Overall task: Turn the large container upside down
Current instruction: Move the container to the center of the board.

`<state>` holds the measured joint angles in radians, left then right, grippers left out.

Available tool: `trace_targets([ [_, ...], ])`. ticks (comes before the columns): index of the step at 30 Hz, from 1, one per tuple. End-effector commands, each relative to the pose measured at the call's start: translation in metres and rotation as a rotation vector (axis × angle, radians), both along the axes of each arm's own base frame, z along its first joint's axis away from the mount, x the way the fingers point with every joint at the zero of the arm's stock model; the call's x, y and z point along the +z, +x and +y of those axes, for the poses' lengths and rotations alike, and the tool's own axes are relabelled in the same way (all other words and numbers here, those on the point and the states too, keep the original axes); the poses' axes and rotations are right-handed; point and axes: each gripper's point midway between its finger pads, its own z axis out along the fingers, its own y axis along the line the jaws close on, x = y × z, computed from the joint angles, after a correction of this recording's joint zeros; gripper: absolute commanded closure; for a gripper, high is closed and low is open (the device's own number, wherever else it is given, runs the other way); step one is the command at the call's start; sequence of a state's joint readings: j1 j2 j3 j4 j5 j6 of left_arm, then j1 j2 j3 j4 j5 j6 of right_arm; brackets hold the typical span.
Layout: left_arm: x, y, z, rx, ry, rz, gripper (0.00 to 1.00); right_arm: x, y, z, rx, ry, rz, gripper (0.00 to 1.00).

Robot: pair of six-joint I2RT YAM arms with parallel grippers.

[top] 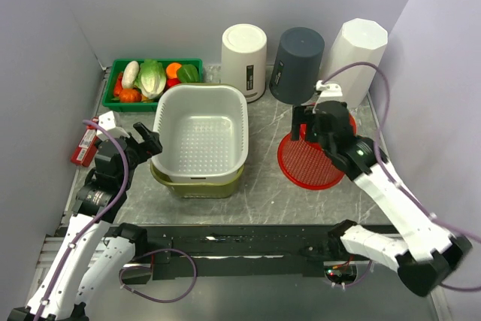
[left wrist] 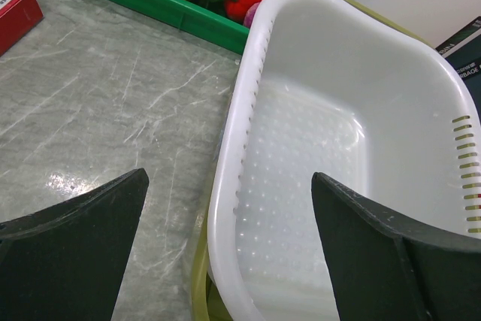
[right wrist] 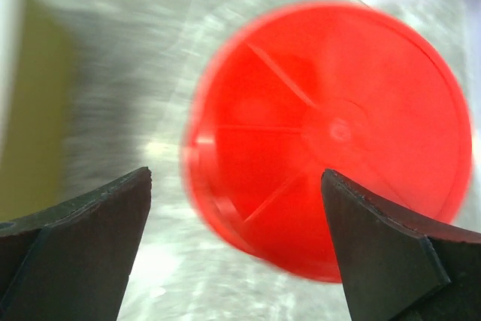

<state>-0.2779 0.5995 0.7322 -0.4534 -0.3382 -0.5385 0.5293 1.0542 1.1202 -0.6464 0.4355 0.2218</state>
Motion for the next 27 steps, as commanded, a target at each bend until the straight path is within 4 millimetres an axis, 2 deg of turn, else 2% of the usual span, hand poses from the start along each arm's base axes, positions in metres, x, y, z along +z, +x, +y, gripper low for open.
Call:
trace_targets([
  [1,0.010,0.004,0.000,-0.003,-0.001,-0.036,0.04,0.075,-0.017,0.042,0.270,0.225,-0.228,0.00],
  [4,0.011,0.004,0.000,0.000,-0.003,-0.039,0.04,0.085,-0.033,0.063,0.406,0.293,-0.224,0.01],
  [6,0.012,0.003,0.000,0.002,-0.003,-0.042,0.04,0.081,-0.042,0.076,0.479,0.325,-0.177,0.01],
  [9,0.011,0.003,0.000,0.002,-0.004,-0.039,0.04,0.059,-0.046,0.089,0.515,0.348,-0.078,0.02],
  [13,0.011,0.004,0.000,0.002,-0.003,-0.038,0.04,0.026,-0.044,0.096,0.460,0.390,0.058,0.03],
  [17,0.010,0.004,0.000,0.001,0.000,-0.035,0.04,0.005,-0.045,0.102,0.453,0.403,0.140,0.03],
  [19,0.009,0.004,0.000,0.000,-0.001,-0.033,0.04,-0.004,-0.044,0.100,0.418,0.396,0.176,0.03],
  [23,0.009,0.004,0.001,0.004,0.001,-0.032,0.04,-0.025,-0.032,0.074,0.223,0.330,0.211,0.03],
  [27,0.009,0.004,0.001,0.006,0.002,-0.031,0.04,-0.040,-0.030,0.058,0.133,0.273,0.234,0.03],
])
